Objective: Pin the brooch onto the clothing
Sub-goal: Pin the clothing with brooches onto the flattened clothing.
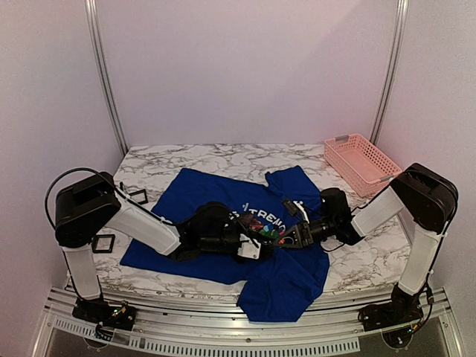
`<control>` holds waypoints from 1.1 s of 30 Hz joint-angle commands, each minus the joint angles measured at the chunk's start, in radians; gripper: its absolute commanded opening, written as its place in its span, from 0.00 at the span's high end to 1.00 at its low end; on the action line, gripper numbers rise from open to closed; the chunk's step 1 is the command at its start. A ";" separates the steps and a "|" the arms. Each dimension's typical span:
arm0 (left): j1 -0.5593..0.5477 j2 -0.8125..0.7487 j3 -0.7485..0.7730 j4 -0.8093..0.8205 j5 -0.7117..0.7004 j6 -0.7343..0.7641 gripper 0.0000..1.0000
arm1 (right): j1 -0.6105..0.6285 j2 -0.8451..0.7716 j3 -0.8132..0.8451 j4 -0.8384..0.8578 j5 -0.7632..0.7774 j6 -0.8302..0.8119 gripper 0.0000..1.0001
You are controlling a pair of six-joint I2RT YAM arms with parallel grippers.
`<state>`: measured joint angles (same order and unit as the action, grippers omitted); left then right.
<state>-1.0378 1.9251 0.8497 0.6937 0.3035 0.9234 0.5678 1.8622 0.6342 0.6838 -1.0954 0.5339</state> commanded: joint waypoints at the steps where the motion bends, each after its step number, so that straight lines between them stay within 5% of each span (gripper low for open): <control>1: 0.011 -0.012 0.032 0.034 -0.036 -0.197 0.75 | -0.007 -0.023 -0.014 0.030 -0.034 0.004 1.00; 13: 0.059 -0.037 0.115 -0.182 0.052 -0.657 0.46 | -0.007 -0.027 -0.020 0.066 -0.032 0.021 1.00; 22: 0.075 -0.041 0.116 -0.248 -0.050 -0.685 0.20 | -0.007 -0.029 -0.019 0.069 -0.035 0.022 1.00; 33: 0.102 -0.038 0.120 -0.231 0.066 -0.629 0.10 | -0.006 -0.026 -0.018 0.079 -0.049 0.024 1.00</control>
<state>-0.9543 1.9060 0.9543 0.4660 0.3065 0.2829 0.5571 1.8599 0.6250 0.7349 -1.1145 0.5610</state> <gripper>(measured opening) 0.901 0.064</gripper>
